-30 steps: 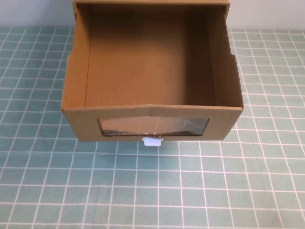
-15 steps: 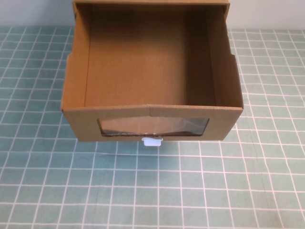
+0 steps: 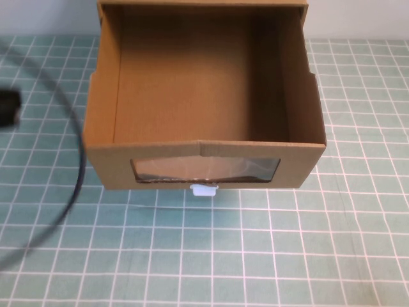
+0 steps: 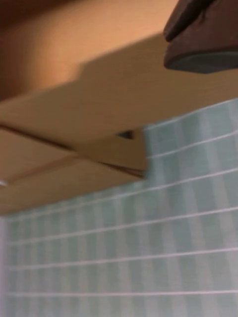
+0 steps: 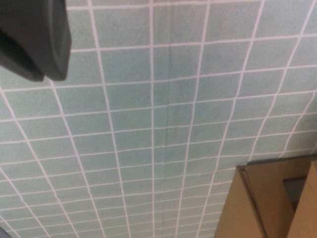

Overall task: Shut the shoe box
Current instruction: Press the shoe box with left arm

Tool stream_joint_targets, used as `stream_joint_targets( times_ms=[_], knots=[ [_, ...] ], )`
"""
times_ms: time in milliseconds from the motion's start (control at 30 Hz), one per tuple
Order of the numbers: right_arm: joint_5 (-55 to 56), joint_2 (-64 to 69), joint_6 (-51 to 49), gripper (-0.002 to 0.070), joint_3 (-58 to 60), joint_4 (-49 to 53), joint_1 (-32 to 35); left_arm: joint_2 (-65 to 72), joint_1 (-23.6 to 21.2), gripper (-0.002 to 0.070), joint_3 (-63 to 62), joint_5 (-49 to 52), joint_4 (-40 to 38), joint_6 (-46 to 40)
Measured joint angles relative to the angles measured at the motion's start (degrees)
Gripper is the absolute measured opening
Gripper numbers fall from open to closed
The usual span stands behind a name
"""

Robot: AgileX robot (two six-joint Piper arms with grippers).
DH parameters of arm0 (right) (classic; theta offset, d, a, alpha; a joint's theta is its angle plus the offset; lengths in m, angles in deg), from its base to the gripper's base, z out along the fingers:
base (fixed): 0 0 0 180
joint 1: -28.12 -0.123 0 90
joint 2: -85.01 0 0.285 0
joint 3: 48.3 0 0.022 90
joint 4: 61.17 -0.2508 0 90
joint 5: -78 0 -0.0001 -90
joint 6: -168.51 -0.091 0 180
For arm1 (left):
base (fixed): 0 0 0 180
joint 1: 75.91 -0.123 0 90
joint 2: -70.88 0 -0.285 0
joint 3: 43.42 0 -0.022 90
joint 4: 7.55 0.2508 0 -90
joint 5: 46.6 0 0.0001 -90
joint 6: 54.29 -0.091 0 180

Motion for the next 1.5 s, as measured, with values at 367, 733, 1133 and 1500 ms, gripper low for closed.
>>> stream_joint_targets(
  times_ms=[367, 733, 1133, 1500],
  knots=[
    [0.00, 0.00, 0.00, -0.0013, 0.00, 0.00, 0.00, 27.53, 0.00, -0.0005, -26.72, 3.28, -14.79, -20.18],
    [0.00, 0.00, 0.00, -0.0013, 0.00, 0.00, 0.00, 46.91, 2.01, -0.0005, -45.43, 3.95, -22.68, -29.66],
    [0.00, 0.00, 0.00, -0.0013, 0.00, 0.00, 0.00, 53.62, 5.45, -0.0005, -51.79, 2.17, -22.67, -30.57],
    [7.28, 0.00, -0.04, -0.0013, 0.00, -7.70, 0.00, 53.73, 5.58, -0.0005, -52.03, 2.65, -21.91, -30.57]
  ],
)
